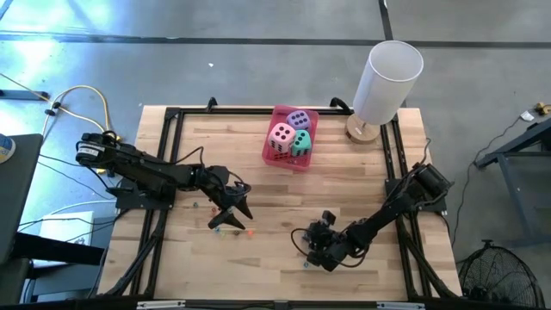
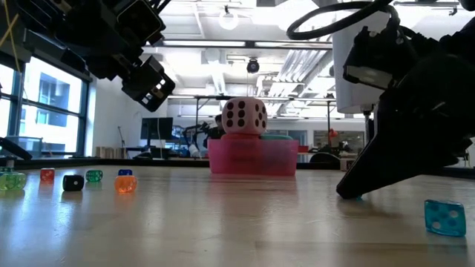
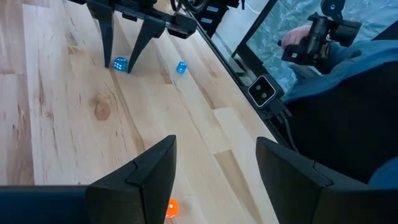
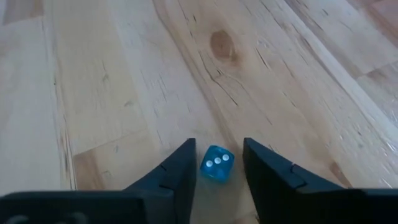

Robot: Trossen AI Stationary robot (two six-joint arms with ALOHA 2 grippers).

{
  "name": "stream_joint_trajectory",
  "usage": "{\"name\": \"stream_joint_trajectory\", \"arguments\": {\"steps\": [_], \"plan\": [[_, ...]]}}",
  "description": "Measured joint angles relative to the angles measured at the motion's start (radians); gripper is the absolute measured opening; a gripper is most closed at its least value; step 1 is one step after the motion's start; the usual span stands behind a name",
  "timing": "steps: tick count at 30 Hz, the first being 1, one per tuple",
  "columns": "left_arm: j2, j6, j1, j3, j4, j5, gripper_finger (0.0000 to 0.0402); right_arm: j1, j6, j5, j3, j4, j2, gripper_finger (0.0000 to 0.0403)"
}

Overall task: Pick & Place Dice
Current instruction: Put the top right small blue dice into the bin

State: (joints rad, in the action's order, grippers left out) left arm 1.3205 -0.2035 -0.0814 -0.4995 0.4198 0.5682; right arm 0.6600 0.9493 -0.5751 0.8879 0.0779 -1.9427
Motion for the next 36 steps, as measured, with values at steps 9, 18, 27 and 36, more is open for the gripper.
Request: {"name": "stream_joint_trajectory", "arguments": {"steps": [9, 18, 27, 36], "plan": [[0.000, 0.000, 0.000, 0.000, 0.000, 0.000, 0.0214, -0.009, 0.043, 0.021, -0.001, 0.009, 0.016, 0.0038], [0.000, 0.000, 0.000, 0.000, 0.016, 0.000, 0.0214, -0.092, -0.151, 0.075, 0.020, 0.041, 0.143, 0.0038], [0.000, -0.057, -0.023, 0.000, 0.071, -0.004, 0.0214, -0.270, -0.518, -0.015, 0.037, 0.038, 0.290, 0.0038], [0.000, -0.104, -0.097, 0.000, 0.073, -0.055, 0.0214, -0.531, -0.678, -0.010, 0.038, 0.058, 0.316, 0.0038]]}}
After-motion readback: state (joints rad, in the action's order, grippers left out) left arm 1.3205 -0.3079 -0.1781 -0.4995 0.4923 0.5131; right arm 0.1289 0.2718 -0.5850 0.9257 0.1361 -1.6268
